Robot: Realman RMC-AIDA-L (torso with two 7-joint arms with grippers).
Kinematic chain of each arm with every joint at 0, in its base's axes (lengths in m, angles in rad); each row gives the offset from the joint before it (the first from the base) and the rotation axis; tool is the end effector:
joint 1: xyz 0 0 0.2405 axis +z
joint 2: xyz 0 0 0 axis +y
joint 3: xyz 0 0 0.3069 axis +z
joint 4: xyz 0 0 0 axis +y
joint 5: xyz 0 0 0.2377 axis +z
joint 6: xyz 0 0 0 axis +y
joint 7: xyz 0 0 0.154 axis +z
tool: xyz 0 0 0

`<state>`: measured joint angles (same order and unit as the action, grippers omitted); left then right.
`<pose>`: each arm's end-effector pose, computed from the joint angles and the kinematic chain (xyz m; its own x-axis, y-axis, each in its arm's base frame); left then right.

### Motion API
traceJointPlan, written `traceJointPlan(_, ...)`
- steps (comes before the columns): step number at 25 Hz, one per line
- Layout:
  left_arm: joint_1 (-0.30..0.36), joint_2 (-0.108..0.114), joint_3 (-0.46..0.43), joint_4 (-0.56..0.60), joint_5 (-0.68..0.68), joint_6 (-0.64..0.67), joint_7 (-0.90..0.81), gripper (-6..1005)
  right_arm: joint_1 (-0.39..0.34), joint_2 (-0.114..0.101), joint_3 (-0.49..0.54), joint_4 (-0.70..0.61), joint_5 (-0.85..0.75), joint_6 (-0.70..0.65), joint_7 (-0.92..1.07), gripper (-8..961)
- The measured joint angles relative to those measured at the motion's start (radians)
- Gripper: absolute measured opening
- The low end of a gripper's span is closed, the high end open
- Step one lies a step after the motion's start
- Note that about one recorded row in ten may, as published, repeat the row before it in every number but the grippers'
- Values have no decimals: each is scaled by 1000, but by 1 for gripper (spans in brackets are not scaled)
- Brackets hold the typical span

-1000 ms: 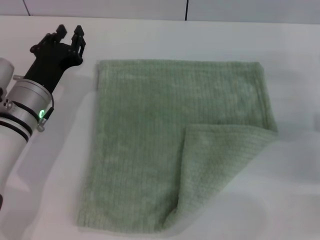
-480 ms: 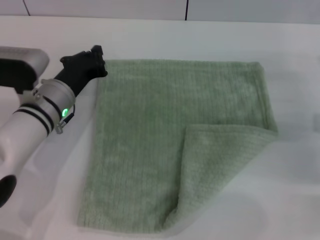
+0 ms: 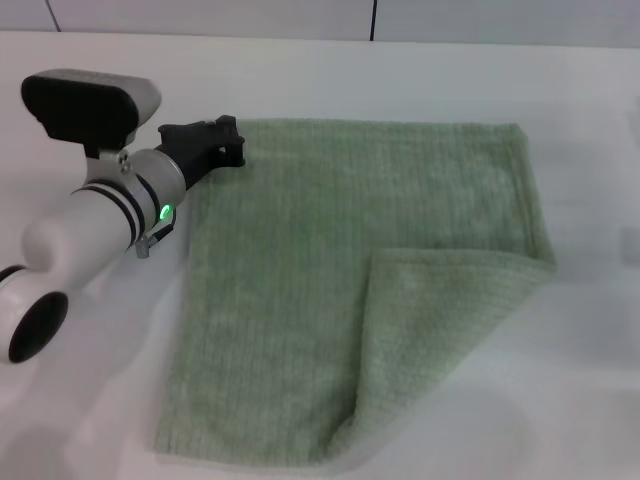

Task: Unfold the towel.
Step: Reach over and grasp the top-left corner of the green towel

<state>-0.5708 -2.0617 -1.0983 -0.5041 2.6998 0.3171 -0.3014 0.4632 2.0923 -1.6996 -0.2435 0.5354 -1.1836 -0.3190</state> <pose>-0.3160 0.4505 -0.1264 0.6780 0.4098 0.6102 0.7323 -0.3046 -0.6091 0.3706 0.4065 0.0007 0.9043 0.1952 -0.3797 -0.4111 0.1580 -0.8978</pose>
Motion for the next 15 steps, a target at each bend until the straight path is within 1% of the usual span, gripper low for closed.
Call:
traceJointPlan(5,-40,-1,-7,30,0,-49,1,-2,0,0,0,0,0,7,0,775)
traceJointPlan(8,-40,-1,-7,30,0,-49,1,-2,1,0,-12,-8,0,34,0,775)
traceJointPlan(9,-69,-4,-12,68,0,-66,2,-2,3,0,-20,-10,0,42,1,775)
traceJointPlan(11,-88,-5,-14,91,0,-76,2,-2,7,0,-39,-13,0,56,6,776)
traceJointPlan(15,-94,-6,-14,99,0,-79,2,-2,10,0,-68,-36,0,95,77,776)
